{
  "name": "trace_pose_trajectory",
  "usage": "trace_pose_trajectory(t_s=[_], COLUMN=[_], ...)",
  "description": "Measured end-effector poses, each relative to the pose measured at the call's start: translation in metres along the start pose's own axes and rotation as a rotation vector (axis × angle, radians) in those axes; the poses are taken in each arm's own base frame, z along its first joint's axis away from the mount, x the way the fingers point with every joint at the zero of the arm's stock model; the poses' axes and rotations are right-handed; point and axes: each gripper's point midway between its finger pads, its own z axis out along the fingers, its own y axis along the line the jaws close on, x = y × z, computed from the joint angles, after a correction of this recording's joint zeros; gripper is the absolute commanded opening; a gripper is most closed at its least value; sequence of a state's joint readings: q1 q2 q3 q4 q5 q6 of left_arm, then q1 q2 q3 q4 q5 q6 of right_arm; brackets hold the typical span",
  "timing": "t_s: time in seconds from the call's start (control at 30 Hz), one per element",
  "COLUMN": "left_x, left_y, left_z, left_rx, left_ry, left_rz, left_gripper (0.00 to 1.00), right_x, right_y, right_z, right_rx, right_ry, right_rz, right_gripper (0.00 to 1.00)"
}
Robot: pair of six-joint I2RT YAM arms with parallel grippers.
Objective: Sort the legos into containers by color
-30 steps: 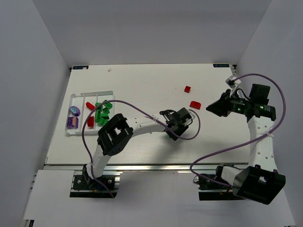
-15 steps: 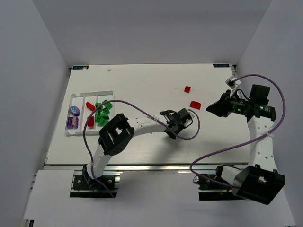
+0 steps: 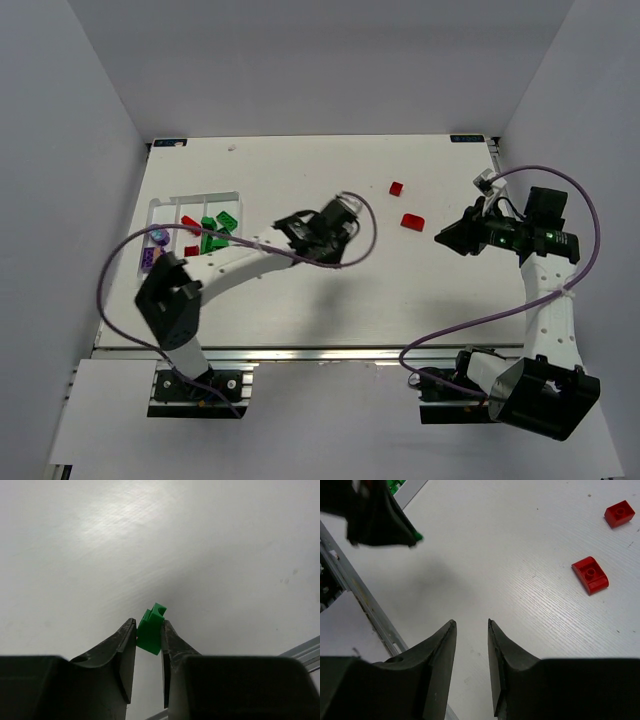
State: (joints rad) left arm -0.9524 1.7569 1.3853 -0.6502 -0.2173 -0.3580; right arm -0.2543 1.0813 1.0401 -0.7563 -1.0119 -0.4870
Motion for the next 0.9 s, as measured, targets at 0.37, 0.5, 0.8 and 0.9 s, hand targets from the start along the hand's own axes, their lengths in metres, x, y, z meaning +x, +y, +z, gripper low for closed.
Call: trace_pose_trajectory(t_s=[0.37,0.5,0.8,0.9], left_x=[0.006,0.035,0.074,0.075], left_y=[0.214,0.259,0.312,0.318], left_z=[-0.074,-0.069,-0.031,-0.016], left_rx=[-0.293,-0.379,-0.478,-0.485], left_ry=[-0.133,-0.061,0.081,0.111], left_rz=[-0.472,-0.538,-0.598,-0.589], left_gripper=[0.20,0.20,0.24,0.38], right_x=[0.021,0.032,0.033,0.034], right_y=[0.000,0.005,0.004,0.003], right_z=[0.012,0.020,0.023,0.023], right_rx=[-0.011,-0.035,-0.027,-0.019], right_ry=[0.046,0.079,0.093,0.100], right_rz=[-0.053,-0.062,-0.087,-0.094], right_gripper=[0.25,0.25,0.32,0.38])
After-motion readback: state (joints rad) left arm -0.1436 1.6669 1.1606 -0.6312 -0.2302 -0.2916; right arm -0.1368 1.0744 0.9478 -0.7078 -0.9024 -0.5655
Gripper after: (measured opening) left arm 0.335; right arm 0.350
